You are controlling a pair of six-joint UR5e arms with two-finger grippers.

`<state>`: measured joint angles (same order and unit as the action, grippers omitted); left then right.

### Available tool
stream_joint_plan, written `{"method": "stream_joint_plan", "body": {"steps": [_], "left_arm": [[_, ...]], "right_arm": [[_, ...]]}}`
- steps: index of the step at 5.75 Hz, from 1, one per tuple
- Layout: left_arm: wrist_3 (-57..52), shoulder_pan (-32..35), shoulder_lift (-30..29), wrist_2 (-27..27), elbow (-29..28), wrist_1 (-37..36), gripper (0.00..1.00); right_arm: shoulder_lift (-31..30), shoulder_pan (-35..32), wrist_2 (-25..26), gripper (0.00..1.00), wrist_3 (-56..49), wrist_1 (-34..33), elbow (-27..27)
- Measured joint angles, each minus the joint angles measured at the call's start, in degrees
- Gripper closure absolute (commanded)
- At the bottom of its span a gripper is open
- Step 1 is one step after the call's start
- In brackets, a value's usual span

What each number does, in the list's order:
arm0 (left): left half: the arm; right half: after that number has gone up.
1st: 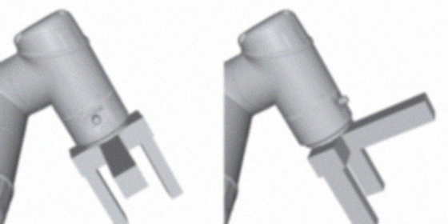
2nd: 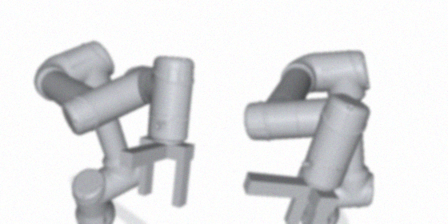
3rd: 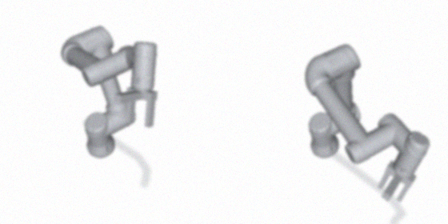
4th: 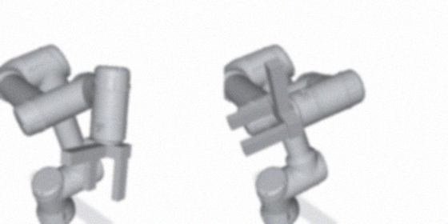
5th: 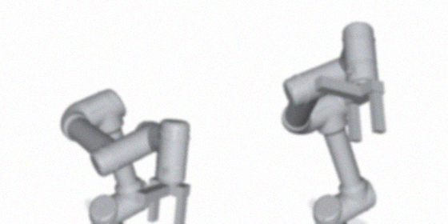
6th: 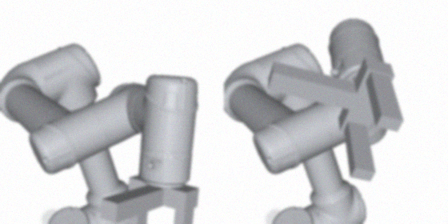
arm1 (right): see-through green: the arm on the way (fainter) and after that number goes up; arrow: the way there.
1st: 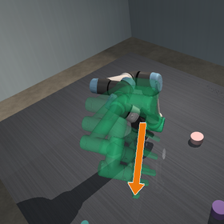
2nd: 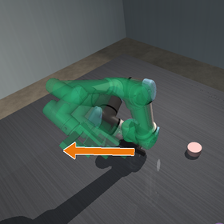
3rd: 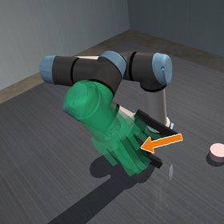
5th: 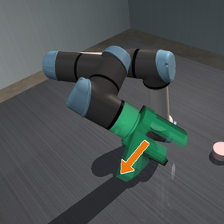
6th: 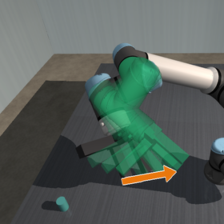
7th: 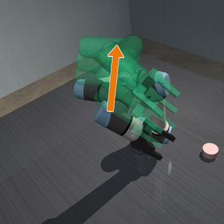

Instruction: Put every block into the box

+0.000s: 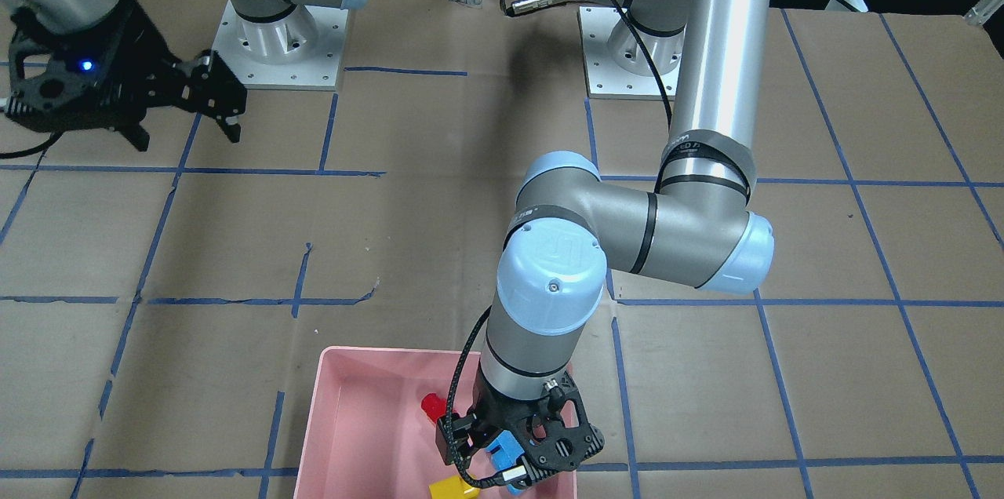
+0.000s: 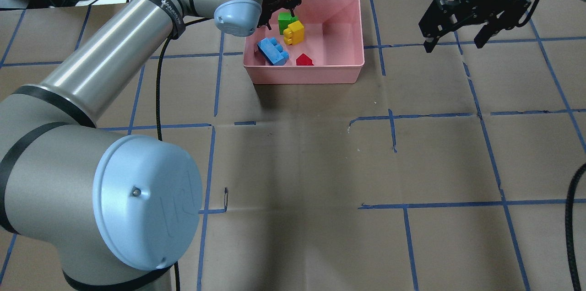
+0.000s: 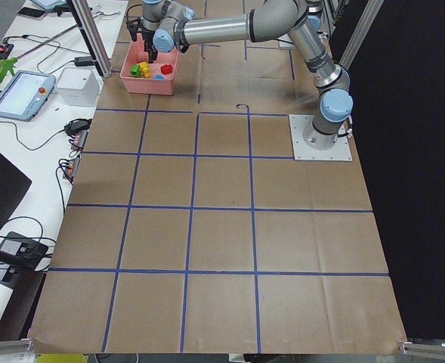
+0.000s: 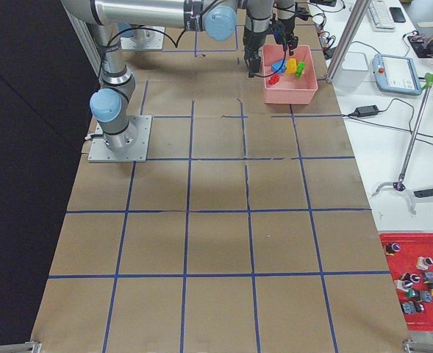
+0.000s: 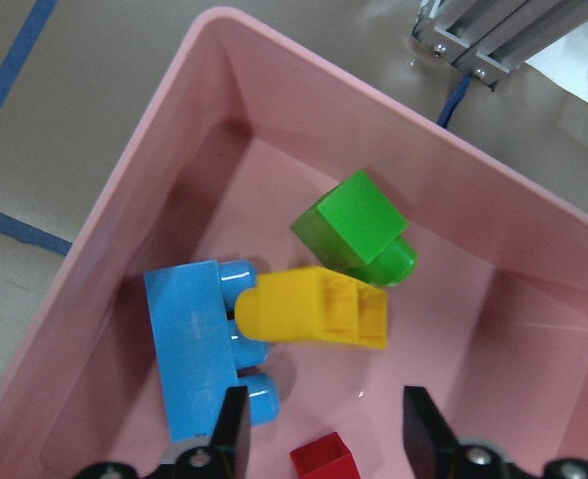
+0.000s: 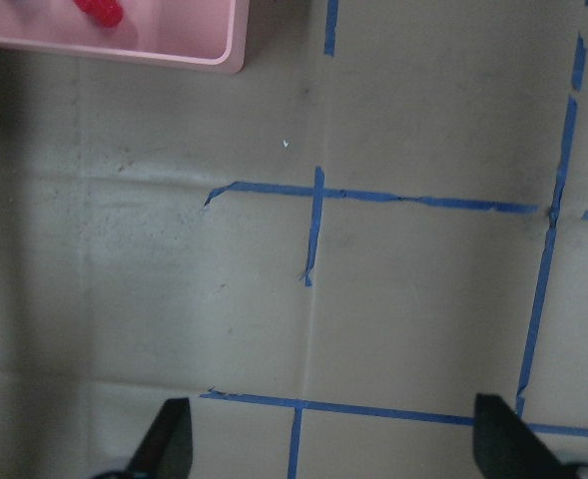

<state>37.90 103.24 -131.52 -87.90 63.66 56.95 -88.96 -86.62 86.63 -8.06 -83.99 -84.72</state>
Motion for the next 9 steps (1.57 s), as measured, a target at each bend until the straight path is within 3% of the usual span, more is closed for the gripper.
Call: {"method": "stream_joint_plan", "body": {"steps": [2, 5, 6, 9], "left_arm": [[-6.8, -2.1, 5.9, 0.1, 0.6, 5.8, 0.01], [-29.2, -9.1, 19.2, -0.5, 2.7, 27.9, 0.01], [-33.9, -10.9, 24.4, -1.4, 6.8, 31.8, 0.01], [-46.4, -15.2, 40.3, -2.9, 24.4, 32.6, 0.01]], "right_arm": [[-2.8, -5.9, 2.4, 0.0, 5.8, 3.7, -0.5], [-4.3, -7.7, 3.1, 0.0, 7.1, 3.5, -6.4], [-4.7, -7.7, 3.0, 0.0, 7.4, 2.7, -7.0], [-4.7, -7.6, 3.2, 0.0, 7.8, 0.6, -6.7]]}}
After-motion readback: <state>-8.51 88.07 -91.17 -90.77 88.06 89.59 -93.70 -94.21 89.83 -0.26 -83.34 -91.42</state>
